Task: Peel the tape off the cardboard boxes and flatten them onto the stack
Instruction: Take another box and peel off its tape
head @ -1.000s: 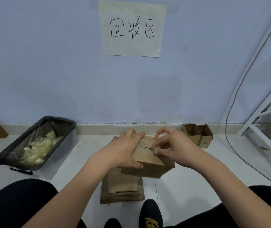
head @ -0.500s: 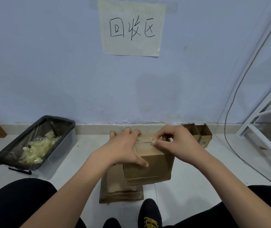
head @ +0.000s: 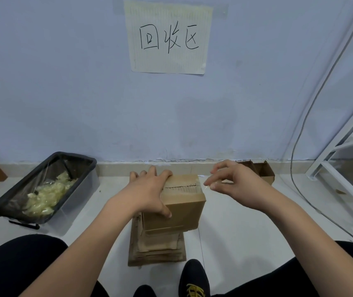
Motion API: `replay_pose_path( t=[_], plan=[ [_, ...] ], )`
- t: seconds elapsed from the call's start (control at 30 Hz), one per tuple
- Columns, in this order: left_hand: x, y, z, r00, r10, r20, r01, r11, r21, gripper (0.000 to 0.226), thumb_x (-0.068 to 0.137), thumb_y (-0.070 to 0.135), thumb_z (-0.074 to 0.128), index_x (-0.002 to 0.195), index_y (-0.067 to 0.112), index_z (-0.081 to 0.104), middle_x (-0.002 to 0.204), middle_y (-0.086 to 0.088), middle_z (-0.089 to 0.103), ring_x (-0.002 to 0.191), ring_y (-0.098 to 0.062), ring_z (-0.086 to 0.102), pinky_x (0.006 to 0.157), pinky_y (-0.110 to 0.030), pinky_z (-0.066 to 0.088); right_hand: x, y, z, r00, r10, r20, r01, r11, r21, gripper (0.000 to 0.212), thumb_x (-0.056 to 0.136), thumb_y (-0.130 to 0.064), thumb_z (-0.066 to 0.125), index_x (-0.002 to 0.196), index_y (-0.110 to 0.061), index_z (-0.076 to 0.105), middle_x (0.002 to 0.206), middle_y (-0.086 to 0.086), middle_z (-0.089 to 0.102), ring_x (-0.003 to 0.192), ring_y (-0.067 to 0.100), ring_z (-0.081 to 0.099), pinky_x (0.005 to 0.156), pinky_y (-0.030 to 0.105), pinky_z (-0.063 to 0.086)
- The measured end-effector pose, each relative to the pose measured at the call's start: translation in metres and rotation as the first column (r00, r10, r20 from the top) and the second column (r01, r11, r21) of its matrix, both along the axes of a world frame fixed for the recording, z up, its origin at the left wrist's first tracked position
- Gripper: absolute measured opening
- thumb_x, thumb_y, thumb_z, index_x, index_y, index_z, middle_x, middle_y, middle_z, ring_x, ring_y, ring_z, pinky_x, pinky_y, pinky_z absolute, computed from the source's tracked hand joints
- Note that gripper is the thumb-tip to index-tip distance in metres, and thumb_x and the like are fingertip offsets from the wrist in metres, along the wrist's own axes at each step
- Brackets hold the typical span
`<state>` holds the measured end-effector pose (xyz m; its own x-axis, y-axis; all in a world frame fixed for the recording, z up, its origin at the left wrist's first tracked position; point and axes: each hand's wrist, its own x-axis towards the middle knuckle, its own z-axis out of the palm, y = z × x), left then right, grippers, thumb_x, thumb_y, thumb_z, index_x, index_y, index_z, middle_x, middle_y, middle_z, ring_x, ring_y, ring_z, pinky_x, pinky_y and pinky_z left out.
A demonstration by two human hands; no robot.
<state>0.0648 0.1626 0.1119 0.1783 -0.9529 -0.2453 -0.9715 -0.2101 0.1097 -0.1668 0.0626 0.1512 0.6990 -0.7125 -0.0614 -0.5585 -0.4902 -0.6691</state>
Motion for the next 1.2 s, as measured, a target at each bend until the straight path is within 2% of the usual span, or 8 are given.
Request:
replay_pose_path(
  t=[0.13, 0.27, 0.4, 0.53, 0.7, 0.9, 1.1, 1.2],
  plan=[
    [-0.002, -0.001, -0.001, 1.000, -0.014, 0.008, 0.014, 1.000, 0.004, 0.109, 0.064, 0.064, 0.082, 0.150, 0.036, 0.022, 0.128, -0.001, 0.040, 0.124, -0.028, 0.045, 0.109, -0.045, 0.028, 0.003, 0.000, -0.001, 0.997, -0.037, -0.068, 0.031, 0.995, -0.095, 0.012, 0.076, -0.029, 0.086, 0.086, -0.031, 0.080, 0.112, -0.022, 0.056, 0.101, -0.004, 0.053, 0.074, 0.011, 0.041],
    [-0.005, -0.003, -0.005, 0.999, -0.027, 0.019, 0.027, 1.000, -0.015, 0.107, 0.065, 0.059, 0.085, 0.148, 0.029, 0.024, 0.132, -0.001, 0.042, 0.124, -0.026, 0.046, 0.108, -0.043, 0.029, 0.008, 0.002, 0.000, 0.998, -0.064, -0.024, 0.061, 0.991, -0.116, 0.021, 0.069, -0.028, 0.090, 0.085, -0.027, 0.076, 0.087, -0.007, 0.061, 0.078, 0.011, 0.055, 0.068, 0.024, 0.045],
    [-0.010, -0.004, -0.010, 0.998, -0.053, 0.026, 0.054, 0.998, -0.025, 0.106, 0.066, 0.055, 0.085, 0.148, 0.023, 0.025, 0.135, 0.000, 0.044, 0.127, -0.025, 0.046, 0.111, -0.043, 0.028, 0.010, 0.005, -0.004, 0.995, -0.065, 0.071, 0.063, 0.998, 0.024, 0.028, 0.069, -0.033, 0.090, 0.090, -0.029, 0.071, 0.083, -0.004, 0.070, 0.082, 0.008, 0.066, 0.077, 0.020, 0.052],
    [-0.008, -0.004, -0.012, 0.998, -0.053, -0.023, 0.052, 0.998, -0.025, 0.107, 0.066, 0.056, 0.086, 0.147, 0.021, 0.025, 0.133, 0.000, 0.044, 0.125, -0.024, 0.047, 0.112, -0.041, 0.032, 0.012, 0.006, -0.009, 0.989, -0.074, 0.125, 0.068, 0.997, 0.046, 0.012, 0.082, -0.029, 0.079, 0.089, -0.030, 0.069, 0.090, -0.009, 0.072, 0.084, 0.006, 0.070, 0.084, 0.040, 0.059],
    [-0.006, -0.004, -0.011, 0.998, -0.037, -0.049, 0.036, 0.999, -0.024, 0.109, 0.066, 0.055, 0.086, 0.148, 0.022, 0.024, 0.134, -0.001, 0.044, 0.124, -0.024, 0.048, 0.108, -0.039, 0.038, 0.010, 0.005, -0.006, 0.990, -0.100, 0.097, 0.107, 0.992, -0.070, 0.013, 0.084, -0.017, 0.071, 0.083, -0.026, 0.062, 0.086, -0.007, 0.067, 0.078, 0.003, 0.064, 0.060, 0.018, 0.049],
    [-0.005, -0.003, -0.016, 0.994, -0.055, -0.090, 0.058, 0.998, 0.025, 0.123, 0.066, 0.051, 0.087, 0.157, 0.031, 0.008, 0.140, -0.002, 0.037, 0.128, -0.028, 0.045, 0.104, -0.041, 0.044, 0.011, 0.006, -0.002, 1.000, -0.016, 0.013, 0.018, 0.991, -0.130, 0.044, 0.089, -0.022, 0.066, 0.117, -0.051, 0.051, 0.090, -0.016, 0.063, 0.087, 0.001, 0.053, 0.065, 0.015, 0.040],
    [-0.006, -0.004, -0.018, 0.994, -0.063, -0.093, 0.064, 0.998, 0.006, 0.115, 0.067, 0.050, 0.086, 0.153, 0.029, 0.012, 0.136, -0.002, 0.038, 0.124, -0.025, 0.047, 0.099, -0.040, 0.048, 0.015, 0.005, -0.013, 0.999, -0.006, -0.036, 0.000, 0.987, -0.158, 0.020, 0.092, -0.015, 0.062, 0.106, -0.026, 0.072, 0.109, -0.011, 0.054, 0.087, 0.003, 0.059, 0.072, 0.008, 0.043],
    [-0.008, -0.005, -0.018, 0.993, -0.079, -0.083, 0.076, 0.997, -0.033, 0.114, 0.068, 0.050, 0.085, 0.152, 0.026, 0.012, 0.140, -0.002, 0.040, 0.126, -0.026, 0.046, 0.102, -0.042, 0.045, 0.016, 0.009, -0.012, 1.000, -0.009, 0.007, 0.009, 0.996, -0.089, 0.016, 0.088, -0.014, 0.067, 0.100, -0.023, 0.062, 0.116, -0.011, 0.049, 0.084, 0.003, 0.063, 0.081, 0.023, 0.054]
  ],
)
